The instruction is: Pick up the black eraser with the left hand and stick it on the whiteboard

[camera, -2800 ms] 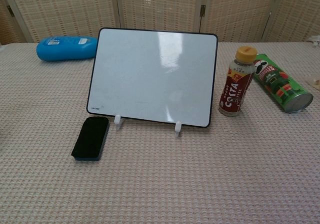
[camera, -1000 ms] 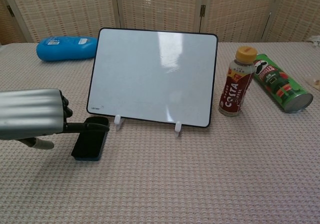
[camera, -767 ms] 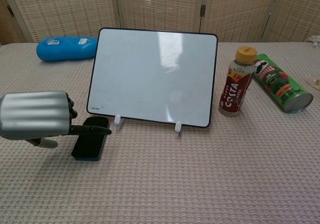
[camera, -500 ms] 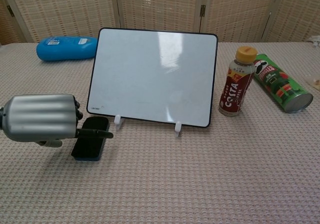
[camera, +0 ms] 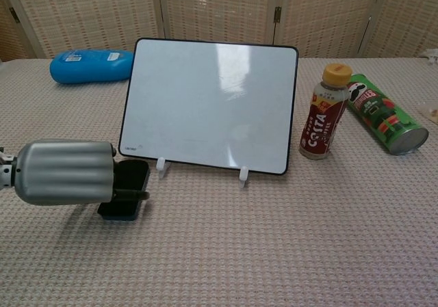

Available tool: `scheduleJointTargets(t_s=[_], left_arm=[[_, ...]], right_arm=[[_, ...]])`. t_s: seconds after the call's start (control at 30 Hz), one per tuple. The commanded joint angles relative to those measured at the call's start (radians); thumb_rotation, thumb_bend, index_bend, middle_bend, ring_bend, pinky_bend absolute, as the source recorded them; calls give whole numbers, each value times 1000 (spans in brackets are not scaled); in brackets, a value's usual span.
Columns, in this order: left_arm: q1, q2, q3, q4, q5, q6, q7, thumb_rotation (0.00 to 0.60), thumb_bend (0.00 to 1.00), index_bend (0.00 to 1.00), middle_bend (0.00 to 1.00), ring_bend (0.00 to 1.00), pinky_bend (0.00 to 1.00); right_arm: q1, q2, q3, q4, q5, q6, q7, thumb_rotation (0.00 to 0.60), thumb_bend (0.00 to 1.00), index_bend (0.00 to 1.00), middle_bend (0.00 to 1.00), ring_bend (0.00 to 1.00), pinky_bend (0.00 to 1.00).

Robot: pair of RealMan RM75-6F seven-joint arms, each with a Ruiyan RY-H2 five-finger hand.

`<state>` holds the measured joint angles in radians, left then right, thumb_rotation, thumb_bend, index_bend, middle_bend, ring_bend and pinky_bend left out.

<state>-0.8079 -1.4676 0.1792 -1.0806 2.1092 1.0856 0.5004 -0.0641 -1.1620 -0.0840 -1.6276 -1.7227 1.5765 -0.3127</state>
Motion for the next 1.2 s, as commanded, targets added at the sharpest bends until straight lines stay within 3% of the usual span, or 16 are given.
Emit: scheduleJointTargets(t_s=[0.03, 0.4, 0.93, 1.2], left_arm=[[-2, 2, 2, -10, -6, -10, 16, 600, 177, 319, 987, 789, 838], [0, -1, 10, -20, -10, 9, 45, 600, 179, 539, 1000, 794, 838], [60, 104, 17, -145, -2, 183, 35, 600, 182, 607, 1000, 803, 838], [134, 51, -50, -122, -25, 313, 111, 600, 189, 630, 1000, 842, 875]], right_arm=[[0, 3, -1, -1, -2, -1, 4, 600, 294, 0, 0, 35, 0], [0, 5, 1, 0, -4, -3, 9, 600, 294, 0, 0, 35, 0], [4, 0, 3, -3, 0, -22, -6, 600, 295, 0, 0, 35, 0], [4, 7, 3, -6, -4, -18, 4, 600, 294, 0, 0, 34, 0]])
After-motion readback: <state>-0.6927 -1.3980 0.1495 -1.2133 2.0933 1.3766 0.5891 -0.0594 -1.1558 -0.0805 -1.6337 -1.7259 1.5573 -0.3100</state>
